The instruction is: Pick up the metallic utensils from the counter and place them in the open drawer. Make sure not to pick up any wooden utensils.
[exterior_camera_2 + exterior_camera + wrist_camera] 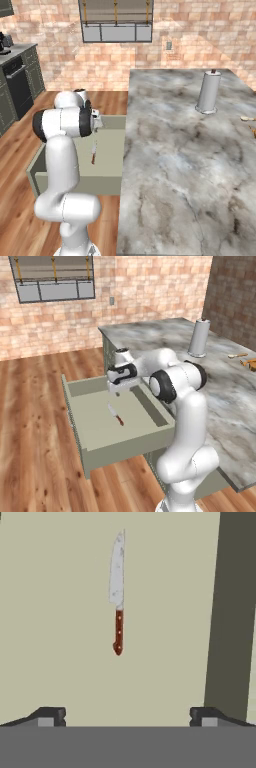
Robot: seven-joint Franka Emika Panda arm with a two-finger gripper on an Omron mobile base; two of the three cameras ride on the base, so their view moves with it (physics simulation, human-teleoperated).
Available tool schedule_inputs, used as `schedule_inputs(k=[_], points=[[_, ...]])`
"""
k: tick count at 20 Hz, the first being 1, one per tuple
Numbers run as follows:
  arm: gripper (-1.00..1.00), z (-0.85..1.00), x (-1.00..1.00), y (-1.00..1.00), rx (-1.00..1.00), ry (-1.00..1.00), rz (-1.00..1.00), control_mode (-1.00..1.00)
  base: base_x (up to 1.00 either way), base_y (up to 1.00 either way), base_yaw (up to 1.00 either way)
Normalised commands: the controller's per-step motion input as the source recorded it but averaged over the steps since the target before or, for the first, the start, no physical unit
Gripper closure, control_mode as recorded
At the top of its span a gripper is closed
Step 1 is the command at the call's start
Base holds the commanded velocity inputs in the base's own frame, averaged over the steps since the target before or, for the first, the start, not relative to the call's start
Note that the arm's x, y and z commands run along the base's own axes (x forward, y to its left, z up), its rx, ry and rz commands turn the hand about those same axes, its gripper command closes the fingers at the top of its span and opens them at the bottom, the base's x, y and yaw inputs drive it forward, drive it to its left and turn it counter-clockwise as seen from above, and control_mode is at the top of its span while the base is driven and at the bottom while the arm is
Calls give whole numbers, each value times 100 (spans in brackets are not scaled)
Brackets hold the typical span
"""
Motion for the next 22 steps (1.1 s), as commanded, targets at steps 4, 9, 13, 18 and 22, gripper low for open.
schedule_inputs(k=[4, 9, 13, 18, 22], points=[[-100, 95, -100, -3, 3, 0, 0, -100, 0, 0, 0], [-100, 69, -100, -1, 7, -7, 0, -100, 0, 0, 0], [-100, 39, -100, -15, 8, -13, 0, -100, 0, 0, 0], [-100, 26, -100, -22, 8, -13, 0, -100, 0, 0, 0], [-100, 30, -100, -26, 6, -11, 0, -100, 0, 0, 0]])
